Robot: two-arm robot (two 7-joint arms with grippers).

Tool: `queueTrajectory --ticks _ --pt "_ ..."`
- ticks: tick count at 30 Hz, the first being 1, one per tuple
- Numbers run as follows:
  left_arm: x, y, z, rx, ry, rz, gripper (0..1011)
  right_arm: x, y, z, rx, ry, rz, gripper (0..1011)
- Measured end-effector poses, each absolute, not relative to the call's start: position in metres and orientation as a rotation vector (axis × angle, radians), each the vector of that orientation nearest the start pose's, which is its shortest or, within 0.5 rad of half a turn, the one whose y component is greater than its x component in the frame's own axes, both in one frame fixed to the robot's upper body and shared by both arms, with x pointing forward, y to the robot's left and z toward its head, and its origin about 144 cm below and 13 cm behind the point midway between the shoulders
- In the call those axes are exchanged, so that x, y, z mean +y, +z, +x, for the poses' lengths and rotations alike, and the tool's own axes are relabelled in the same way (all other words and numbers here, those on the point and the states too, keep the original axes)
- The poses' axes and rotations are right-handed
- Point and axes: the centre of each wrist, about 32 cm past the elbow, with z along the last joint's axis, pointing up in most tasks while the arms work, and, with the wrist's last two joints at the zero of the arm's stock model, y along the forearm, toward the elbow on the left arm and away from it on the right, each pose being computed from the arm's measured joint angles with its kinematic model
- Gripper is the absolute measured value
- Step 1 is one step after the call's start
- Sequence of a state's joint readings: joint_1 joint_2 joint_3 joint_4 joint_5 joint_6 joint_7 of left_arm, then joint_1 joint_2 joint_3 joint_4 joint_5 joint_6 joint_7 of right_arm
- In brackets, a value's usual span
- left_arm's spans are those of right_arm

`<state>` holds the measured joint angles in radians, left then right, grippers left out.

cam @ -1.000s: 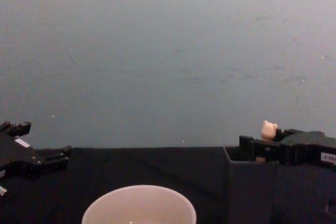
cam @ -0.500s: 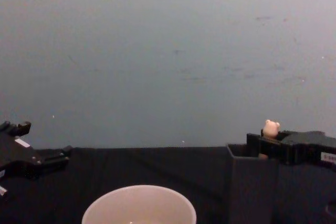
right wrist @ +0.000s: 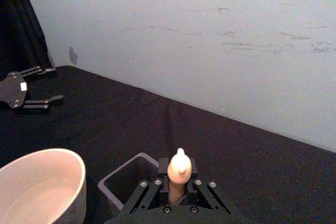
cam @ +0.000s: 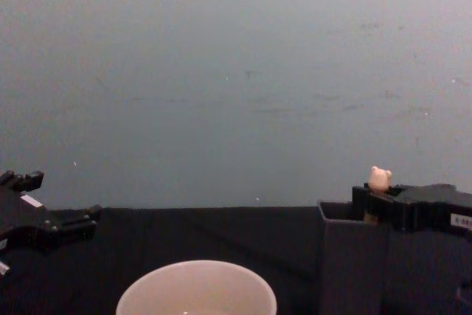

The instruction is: Pick up the stirring spoon with one hand, stir inside the cup, then place it back in its original position.

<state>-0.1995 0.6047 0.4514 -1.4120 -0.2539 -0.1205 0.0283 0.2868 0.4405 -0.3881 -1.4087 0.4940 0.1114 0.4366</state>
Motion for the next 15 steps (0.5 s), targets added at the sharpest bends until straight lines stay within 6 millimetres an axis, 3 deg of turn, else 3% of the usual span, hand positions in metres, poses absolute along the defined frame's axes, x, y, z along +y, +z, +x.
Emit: queueTrajectory --ticks 15 --pt "0.3097 1.1398 0.4886 -0.285 1.248 0.304 1001 -0.2647 1.1700 0.5198 0.099 -0.837 -0.091 174"
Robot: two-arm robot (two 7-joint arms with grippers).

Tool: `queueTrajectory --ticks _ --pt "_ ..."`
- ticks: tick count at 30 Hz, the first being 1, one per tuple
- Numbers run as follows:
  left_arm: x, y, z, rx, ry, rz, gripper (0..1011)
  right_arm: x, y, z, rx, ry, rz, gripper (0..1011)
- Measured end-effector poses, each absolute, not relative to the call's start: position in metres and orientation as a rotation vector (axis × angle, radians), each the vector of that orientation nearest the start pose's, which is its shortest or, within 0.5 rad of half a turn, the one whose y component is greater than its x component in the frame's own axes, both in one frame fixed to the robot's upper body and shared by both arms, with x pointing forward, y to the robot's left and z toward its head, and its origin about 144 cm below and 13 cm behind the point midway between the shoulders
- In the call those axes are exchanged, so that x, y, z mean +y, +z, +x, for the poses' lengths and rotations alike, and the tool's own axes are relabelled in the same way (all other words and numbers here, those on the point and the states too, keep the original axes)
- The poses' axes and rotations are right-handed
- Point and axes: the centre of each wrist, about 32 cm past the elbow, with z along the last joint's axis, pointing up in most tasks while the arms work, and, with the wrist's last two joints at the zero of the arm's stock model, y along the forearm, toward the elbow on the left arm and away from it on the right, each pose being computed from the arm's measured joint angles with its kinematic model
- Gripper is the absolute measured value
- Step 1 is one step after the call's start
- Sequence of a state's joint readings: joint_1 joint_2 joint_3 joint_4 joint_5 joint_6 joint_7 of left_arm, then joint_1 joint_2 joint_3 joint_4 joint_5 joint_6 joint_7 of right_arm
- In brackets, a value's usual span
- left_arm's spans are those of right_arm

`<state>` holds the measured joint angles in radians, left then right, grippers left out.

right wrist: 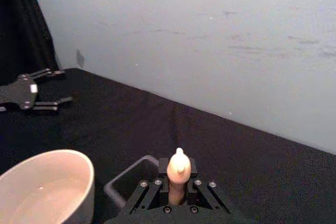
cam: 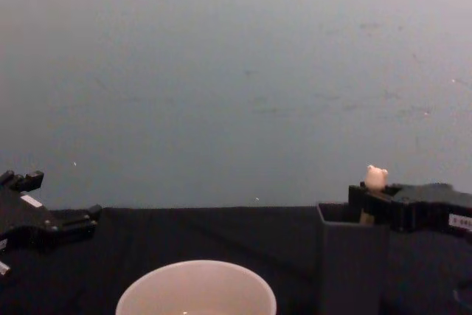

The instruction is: Pick up the stirring spoon with one hand, stir inside the cup, then place it back in its original position.

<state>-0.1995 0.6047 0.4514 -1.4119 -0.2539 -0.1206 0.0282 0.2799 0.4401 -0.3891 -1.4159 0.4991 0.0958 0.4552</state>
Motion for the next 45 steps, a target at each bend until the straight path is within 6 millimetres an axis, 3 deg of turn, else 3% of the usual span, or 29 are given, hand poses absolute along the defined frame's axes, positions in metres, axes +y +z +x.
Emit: queueTrajectory --ticks 13,45 --pt "0.310 1.140 0.489 -0.285 1.248 0.304 1001 -0.259 1.177 0.518 0.026 -0.786 -0.067 174" --pt "0.310 1.140 0.489 -0.285 1.248 0.304 1001 -0.271 1.234 0.521 -0.159 -0.770 0.129 174"
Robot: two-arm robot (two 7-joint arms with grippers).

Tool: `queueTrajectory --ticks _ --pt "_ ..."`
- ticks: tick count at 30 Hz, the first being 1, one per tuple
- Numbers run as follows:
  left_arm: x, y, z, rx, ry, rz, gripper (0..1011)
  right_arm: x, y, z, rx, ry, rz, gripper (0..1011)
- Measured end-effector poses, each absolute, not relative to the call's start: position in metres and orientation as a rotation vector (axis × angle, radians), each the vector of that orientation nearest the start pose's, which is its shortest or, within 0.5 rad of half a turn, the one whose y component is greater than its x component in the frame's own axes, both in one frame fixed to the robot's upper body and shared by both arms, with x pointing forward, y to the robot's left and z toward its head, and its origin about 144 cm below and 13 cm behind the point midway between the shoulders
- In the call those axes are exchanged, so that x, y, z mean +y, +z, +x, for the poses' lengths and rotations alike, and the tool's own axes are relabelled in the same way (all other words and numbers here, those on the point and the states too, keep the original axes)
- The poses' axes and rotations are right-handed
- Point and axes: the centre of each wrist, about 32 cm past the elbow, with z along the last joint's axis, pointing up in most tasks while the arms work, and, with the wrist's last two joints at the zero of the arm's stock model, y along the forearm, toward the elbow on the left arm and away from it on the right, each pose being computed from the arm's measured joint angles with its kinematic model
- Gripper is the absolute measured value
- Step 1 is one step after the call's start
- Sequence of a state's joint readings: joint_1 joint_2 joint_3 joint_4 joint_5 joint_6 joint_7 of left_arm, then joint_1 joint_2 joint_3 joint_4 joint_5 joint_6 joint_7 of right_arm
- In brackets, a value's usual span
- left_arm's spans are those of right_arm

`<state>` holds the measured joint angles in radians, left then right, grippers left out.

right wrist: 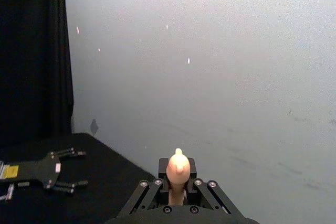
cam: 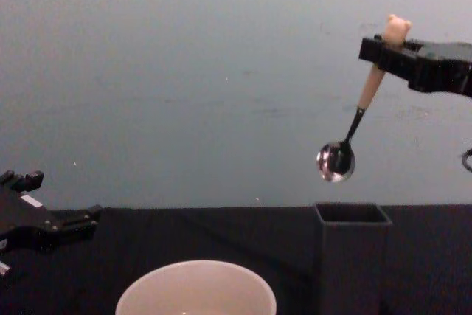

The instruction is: Pick up the stirring spoon with one hand, stir inside the cup, then place it back in its original position.

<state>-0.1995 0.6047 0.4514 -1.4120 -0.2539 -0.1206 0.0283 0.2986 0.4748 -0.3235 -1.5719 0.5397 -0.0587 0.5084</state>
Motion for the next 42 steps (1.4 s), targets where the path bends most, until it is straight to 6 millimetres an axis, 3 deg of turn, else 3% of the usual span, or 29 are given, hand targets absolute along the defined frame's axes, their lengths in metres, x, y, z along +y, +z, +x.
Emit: queueTrajectory --ticks 11,30,42 --pt "0.310 1.140 0.489 -0.285 1.248 0.304 1001 -0.259 1.235 0.530 -0.177 -0.734 0.154 174" --pt "0.310 1.140 0.489 -0.285 1.248 0.304 1001 -0.222 1.210 0.548 -0.192 -0.516 0.136 174" --pt "0.310 1.140 0.489 -0.285 1.248 0.304 1001 -0.204 1.192 0.545 -0.174 -0.400 0.098 174"
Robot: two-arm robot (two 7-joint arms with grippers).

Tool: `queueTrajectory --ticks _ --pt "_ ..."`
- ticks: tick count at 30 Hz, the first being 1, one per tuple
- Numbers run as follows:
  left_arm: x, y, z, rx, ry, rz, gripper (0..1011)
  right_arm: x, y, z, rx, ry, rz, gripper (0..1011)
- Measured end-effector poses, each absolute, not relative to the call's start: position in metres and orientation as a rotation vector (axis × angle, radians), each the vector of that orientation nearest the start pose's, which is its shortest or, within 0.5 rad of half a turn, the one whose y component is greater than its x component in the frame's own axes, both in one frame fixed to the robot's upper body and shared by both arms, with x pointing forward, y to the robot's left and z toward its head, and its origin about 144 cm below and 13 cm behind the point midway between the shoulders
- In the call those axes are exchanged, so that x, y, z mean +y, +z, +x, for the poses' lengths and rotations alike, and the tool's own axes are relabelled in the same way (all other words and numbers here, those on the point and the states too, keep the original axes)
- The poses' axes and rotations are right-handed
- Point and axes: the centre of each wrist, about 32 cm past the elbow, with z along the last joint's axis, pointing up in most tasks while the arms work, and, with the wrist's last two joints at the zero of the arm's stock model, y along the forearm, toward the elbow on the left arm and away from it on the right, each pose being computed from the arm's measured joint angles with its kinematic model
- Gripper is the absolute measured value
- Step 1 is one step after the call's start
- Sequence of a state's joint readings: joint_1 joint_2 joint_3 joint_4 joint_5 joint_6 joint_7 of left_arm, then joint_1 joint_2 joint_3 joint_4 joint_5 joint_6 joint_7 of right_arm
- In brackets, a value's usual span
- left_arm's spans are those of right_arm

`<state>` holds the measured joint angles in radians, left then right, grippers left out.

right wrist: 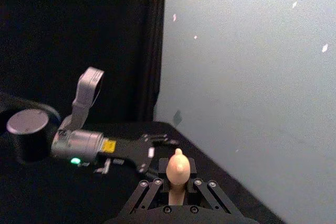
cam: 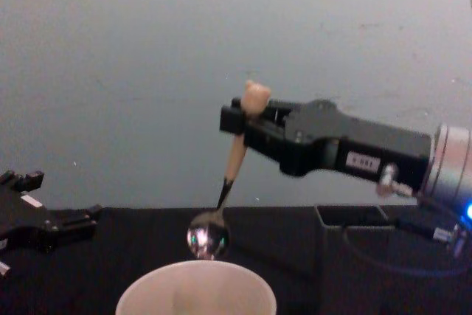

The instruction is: Pick up the stirring spoon with one hand, stir inside the cup, then place it back in its original position.

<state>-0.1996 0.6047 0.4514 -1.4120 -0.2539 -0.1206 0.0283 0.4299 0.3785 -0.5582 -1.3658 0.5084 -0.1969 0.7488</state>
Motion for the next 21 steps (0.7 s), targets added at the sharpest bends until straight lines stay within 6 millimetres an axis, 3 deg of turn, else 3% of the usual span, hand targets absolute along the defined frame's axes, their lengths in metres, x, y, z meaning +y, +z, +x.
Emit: queueTrajectory --ticks 21 --pt "0.310 1.140 0.489 -0.285 1.248 0.304 1001 -0.193 1.160 0.545 -0.188 -0.366 0.001 174"
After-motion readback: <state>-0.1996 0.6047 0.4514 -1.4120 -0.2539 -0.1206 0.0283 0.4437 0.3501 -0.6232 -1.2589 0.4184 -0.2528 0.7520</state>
